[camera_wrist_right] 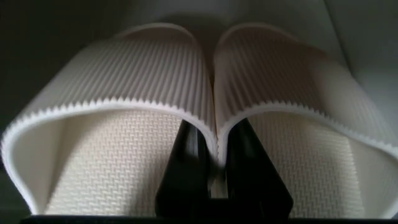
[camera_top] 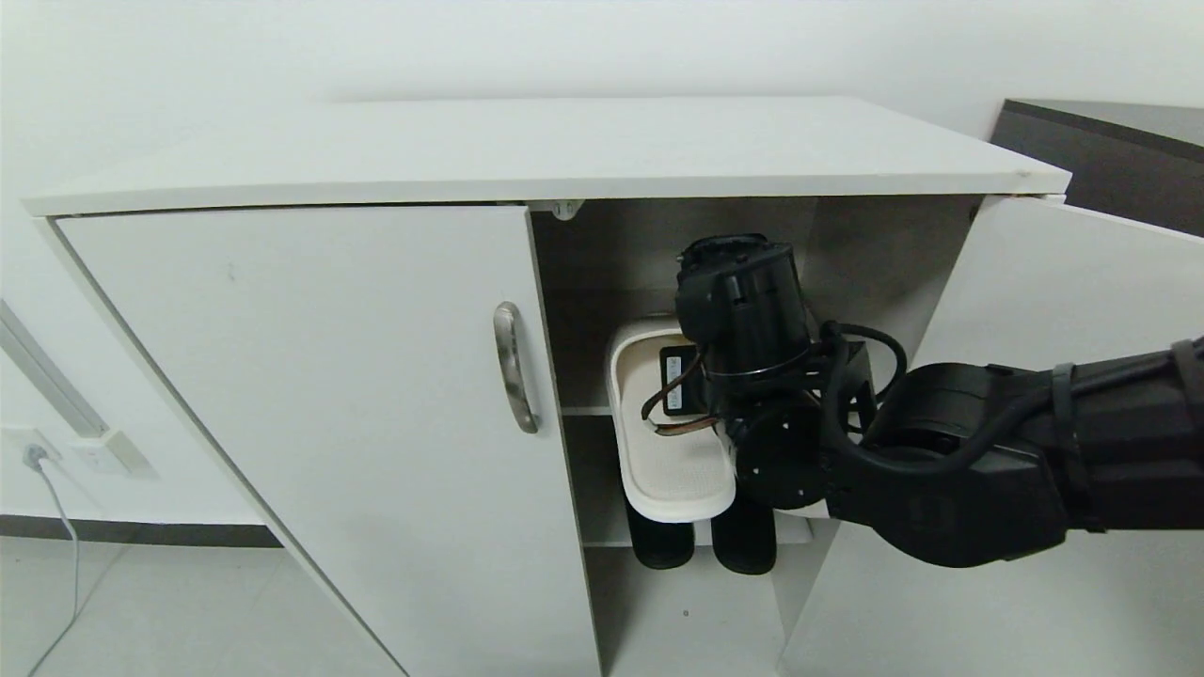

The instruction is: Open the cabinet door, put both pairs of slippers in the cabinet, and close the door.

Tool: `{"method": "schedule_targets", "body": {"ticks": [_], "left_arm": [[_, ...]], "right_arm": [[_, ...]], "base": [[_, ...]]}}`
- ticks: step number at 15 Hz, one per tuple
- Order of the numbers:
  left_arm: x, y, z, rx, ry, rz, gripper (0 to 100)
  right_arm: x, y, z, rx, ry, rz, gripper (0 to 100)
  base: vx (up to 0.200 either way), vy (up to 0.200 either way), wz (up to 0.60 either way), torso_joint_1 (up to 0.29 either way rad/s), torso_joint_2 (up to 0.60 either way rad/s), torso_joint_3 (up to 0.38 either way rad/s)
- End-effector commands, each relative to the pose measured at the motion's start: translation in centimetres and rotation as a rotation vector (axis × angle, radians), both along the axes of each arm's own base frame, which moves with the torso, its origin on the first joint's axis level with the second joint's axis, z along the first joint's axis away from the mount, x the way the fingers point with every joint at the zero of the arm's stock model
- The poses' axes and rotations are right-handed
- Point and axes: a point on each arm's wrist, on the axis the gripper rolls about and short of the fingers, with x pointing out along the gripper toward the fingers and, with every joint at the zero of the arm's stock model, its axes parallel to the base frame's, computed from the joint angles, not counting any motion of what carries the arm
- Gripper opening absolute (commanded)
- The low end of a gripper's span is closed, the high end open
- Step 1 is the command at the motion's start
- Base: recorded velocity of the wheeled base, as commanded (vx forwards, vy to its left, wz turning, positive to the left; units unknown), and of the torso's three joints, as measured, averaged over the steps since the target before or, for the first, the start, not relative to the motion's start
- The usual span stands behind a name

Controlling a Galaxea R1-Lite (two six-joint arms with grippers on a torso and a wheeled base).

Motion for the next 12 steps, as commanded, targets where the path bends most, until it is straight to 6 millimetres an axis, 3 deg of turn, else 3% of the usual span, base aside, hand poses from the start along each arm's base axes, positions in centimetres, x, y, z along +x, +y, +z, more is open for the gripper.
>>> {"method": "schedule_targets", "body": {"ticks": [1,12], "left_arm": [[0.0,0.0,0.0,-0.001,0.001,0.0,0],[0.0,0.0,0.0,-0.004,0.001,0.002,0]], "right_arm": [[1.8,0.2,-0.7,-0.004,0.001,-0.03,0],[6.3,1.5,-0.9,0.008,-0.028,-0.046,0]], "base": [[0.0,0.0,0.0,0.0,0.0,0.0],[0.0,0.0,0.0,0.0,0.0,0.0]]}}
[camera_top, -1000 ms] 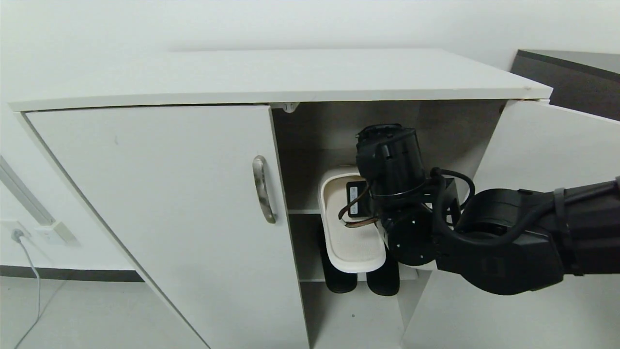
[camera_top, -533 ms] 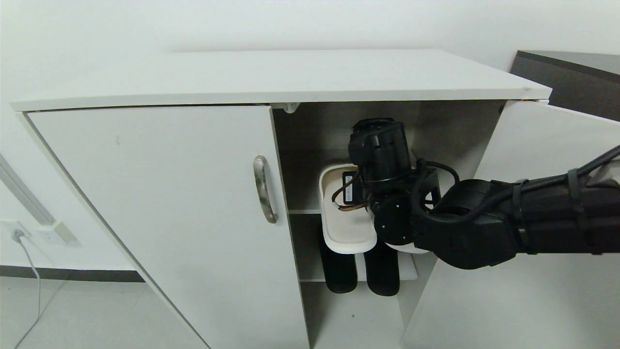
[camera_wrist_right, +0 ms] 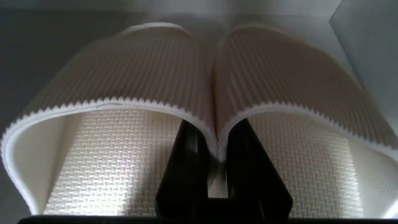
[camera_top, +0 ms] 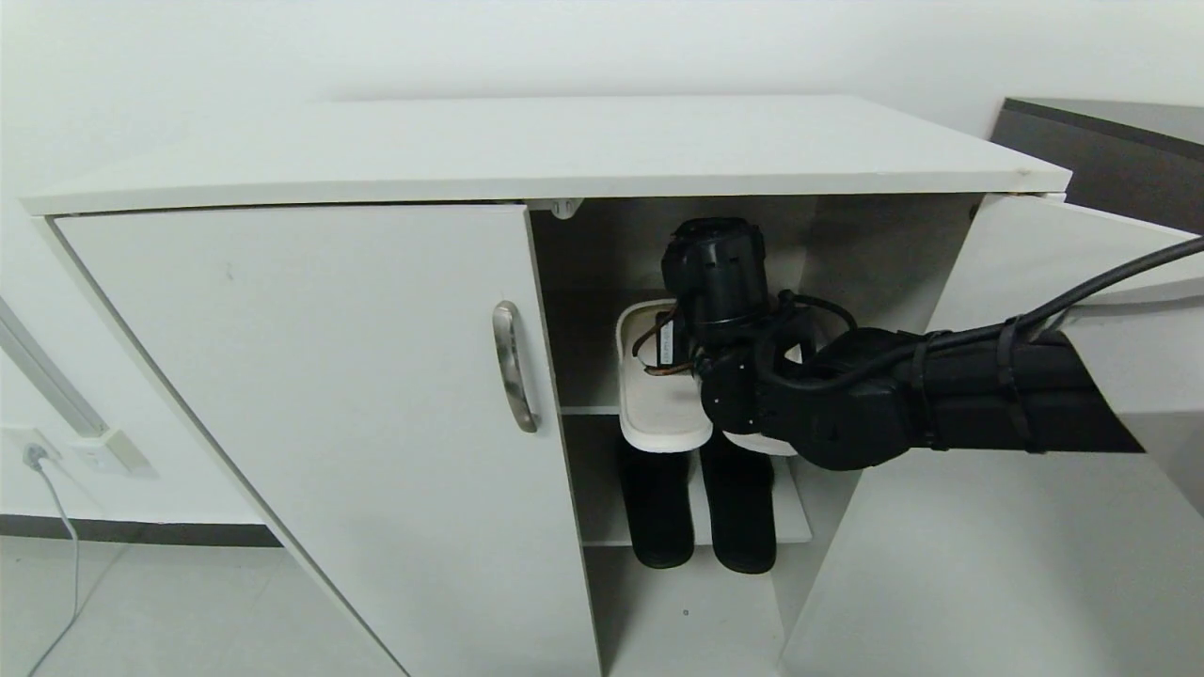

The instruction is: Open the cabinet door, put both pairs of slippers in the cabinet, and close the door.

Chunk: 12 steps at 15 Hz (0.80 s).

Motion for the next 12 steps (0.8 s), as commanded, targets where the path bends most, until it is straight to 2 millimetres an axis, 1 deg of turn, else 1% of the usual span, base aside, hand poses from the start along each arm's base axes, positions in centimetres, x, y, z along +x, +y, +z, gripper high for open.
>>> {"method": "schedule_targets", "body": {"ticks": [1,8,12], "left_arm": [[0.0,0.0,0.0,0.0,0.001,0.0,0],[0.0,0.0,0.0,0.0,0.001,0.002,0],[0.0,0.0,0.0,0.0,0.001,0.002,0]], "right_arm": [[0.4,0.3,-0.6,-0.014,0.009,0.007,0],[1.4,0.4,0.5,-0.03,0.013,0.007,0],[1.9,0.5,-0.1,-0.037,0.02,0.001,0]], "base": [[0.0,0.0,0.0,0.0,0.0,0.0],[0.0,0.0,0.0,0.0,0.0,0.0],[0.0,0.0,0.0,0.0,0.0,0.0]]}}
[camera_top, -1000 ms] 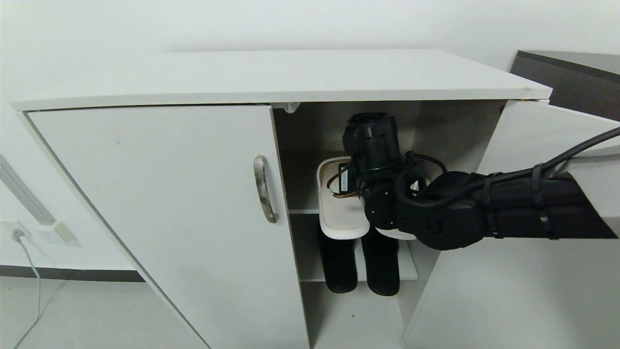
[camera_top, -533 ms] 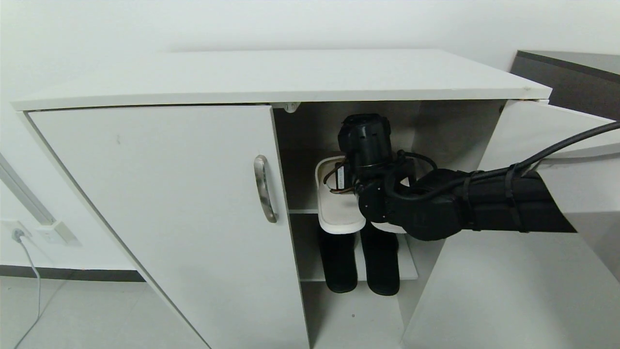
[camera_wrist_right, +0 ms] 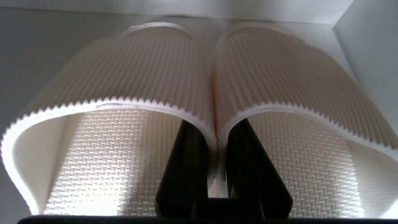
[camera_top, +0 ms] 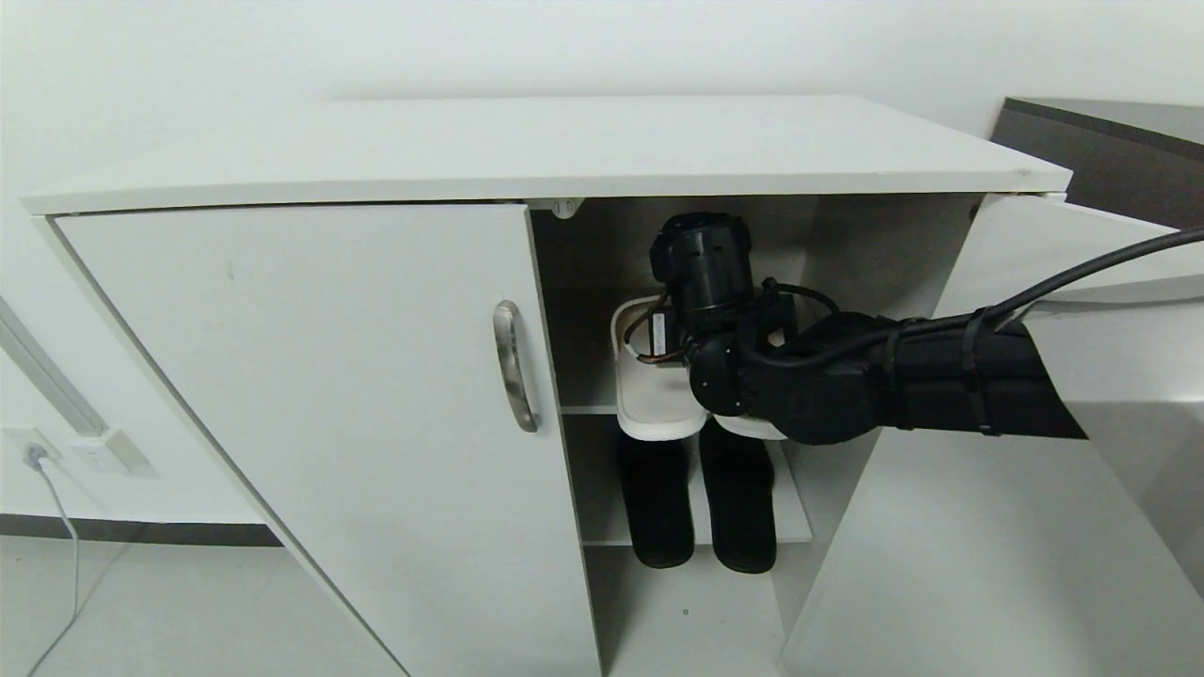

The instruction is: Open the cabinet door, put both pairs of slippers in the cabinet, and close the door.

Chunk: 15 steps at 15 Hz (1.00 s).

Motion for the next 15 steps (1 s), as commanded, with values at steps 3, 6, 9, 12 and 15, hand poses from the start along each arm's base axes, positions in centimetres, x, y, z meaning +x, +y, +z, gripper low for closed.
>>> {"method": "schedule_targets", "body": {"ticks": [3,6,9,12,15], "left_arm": [[0.0,0.0,0.0,0.0,0.001,0.003,0],[0.0,0.0,0.0,0.0,0.001,0.001,0],[0.0,0.0,0.0,0.0,0.001,0.003,0],[0.0,0.0,0.0,0.0,0.001,0.001,0],[0.0,0.0,0.0,0.0,0.001,0.001,0]], "right_arm": [[0.4,0.0,-0.4,-0.006,0.005,-0.008,0],[0.4,0.0,-0.5,-0.007,0.006,-0.008,0],[0.4,0.0,-0.5,-0.007,0.006,-0.008,100],[0.0,-0.2,-0.8,-0.033,0.033,-0.01,100],[-1.6,-0.9,0.2,-0.034,0.033,0.001,100]], "base": [[0.0,0.0,0.0,0.0,0.0,0.0],[0.0,0.0,0.0,0.0,0.0,0.0],[0.0,0.0,0.0,0.0,0.0,0.0],[0.0,0.0,0.0,0.0,0.0,0.0],[0.0,0.0,0.0,0.0,0.0,0.0]]}}
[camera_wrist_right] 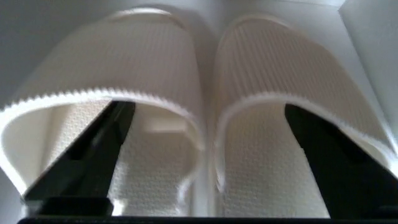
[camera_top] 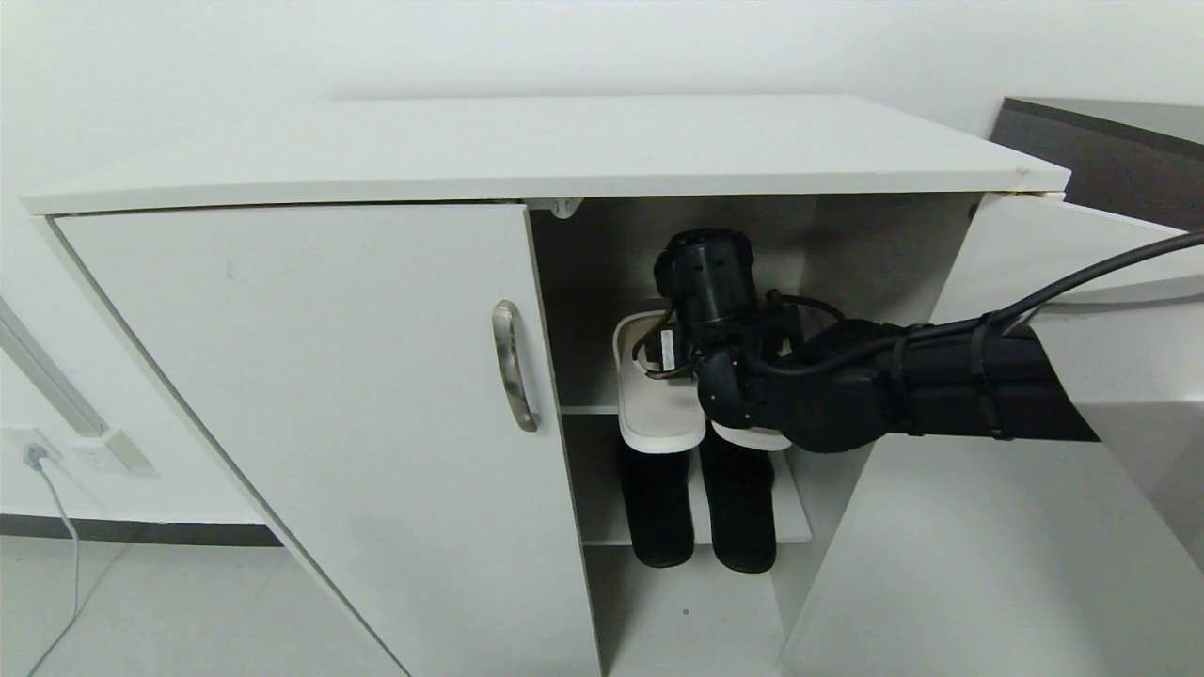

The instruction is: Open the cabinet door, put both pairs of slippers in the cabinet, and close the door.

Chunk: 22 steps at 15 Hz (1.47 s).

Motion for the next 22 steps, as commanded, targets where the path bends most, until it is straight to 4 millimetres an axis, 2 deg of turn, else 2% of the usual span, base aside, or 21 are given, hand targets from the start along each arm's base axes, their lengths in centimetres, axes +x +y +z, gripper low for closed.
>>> {"method": "schedule_targets", "body": {"ticks": [1,4,7,10,14,15,22], "left_arm": [[0.0,0.0,0.0,0.0,0.001,0.002,0],[0.0,0.0,0.0,0.0,0.001,0.001,0],[0.0,0.0,0.0,0.001,0.001,0.001,0],[0.0,0.0,0.0,0.001,0.001,0.001,0],[0.0,0.0,0.0,0.001,0.001,-0.001,0],[0.0,0.0,0.0,0.001,0.001,-0.001,0],[0.0,0.0,0.0,0.001,0.001,0.001,0]], "right_arm": [[-1.8,-0.7,1.7,0.017,-0.016,0.015,100],[-4.6,-1.7,3.2,0.03,-0.019,0.048,100],[-7.3,-2.9,3.3,0.028,-0.013,0.082,100],[-9.9,-3.9,3.1,0.031,-0.011,0.127,100],[-13.5,-4.7,1.4,0.082,-0.007,0.229,100],[-13.6,-4.6,1.2,0.085,-0.01,0.234,0],[-13.7,-4.7,-0.2,0.086,-0.004,0.264,0]], "base": [[0.0,0.0,0.0,0.0,0.0,0.0],[0.0,0.0,0.0,0.0,0.0,0.0],[0.0,0.0,0.0,0.0,0.0,0.0],[0.0,0.0,0.0,0.0,0.0,0.0],[0.0,0.0,0.0,0.0,0.0,0.0],[0.0,0.0,0.0,0.0,0.0,0.0],[0.0,0.0,0.0,0.0,0.0,0.0]]}}
